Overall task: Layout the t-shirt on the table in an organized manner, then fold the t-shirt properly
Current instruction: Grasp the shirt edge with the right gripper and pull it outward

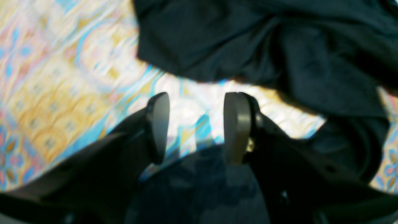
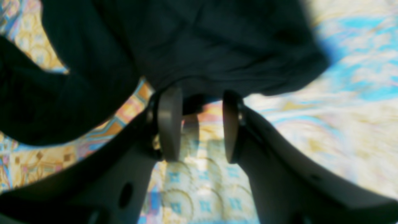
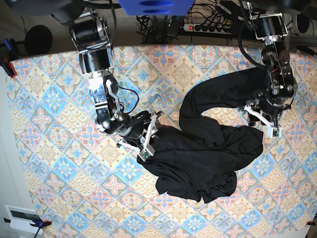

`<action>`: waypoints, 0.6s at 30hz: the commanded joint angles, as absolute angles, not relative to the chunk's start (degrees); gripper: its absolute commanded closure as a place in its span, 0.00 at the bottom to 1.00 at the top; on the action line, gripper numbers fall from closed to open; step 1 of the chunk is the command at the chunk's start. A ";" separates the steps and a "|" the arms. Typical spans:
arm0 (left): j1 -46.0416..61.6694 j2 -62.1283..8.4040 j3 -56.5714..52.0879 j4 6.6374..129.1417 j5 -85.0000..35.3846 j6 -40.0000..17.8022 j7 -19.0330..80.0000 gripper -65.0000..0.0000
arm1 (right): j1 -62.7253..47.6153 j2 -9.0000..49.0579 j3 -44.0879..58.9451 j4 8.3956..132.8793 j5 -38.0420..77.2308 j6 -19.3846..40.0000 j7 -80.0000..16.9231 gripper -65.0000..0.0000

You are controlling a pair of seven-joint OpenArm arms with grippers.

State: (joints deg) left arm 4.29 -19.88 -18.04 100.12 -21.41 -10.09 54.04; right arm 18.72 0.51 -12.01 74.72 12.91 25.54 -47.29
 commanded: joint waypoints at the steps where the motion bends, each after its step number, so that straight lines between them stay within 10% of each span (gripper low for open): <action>1: 4.00 -20.53 -18.15 101.85 -22.99 -10.33 52.88 0.58 | 22.73 1.10 -11.47 74.15 13.32 25.10 -44.26 0.68; 10: 7.52 -20.53 -18.15 104.13 -26.42 -10.42 52.88 0.58 | 31.60 1.36 -11.03 58.59 13.23 24.75 -38.55 0.66; 18: 7.69 -20.53 -18.15 104.13 -28.09 -10.42 52.88 0.58 | 35.56 1.36 -11.38 53.23 13.23 24.66 -36.00 0.41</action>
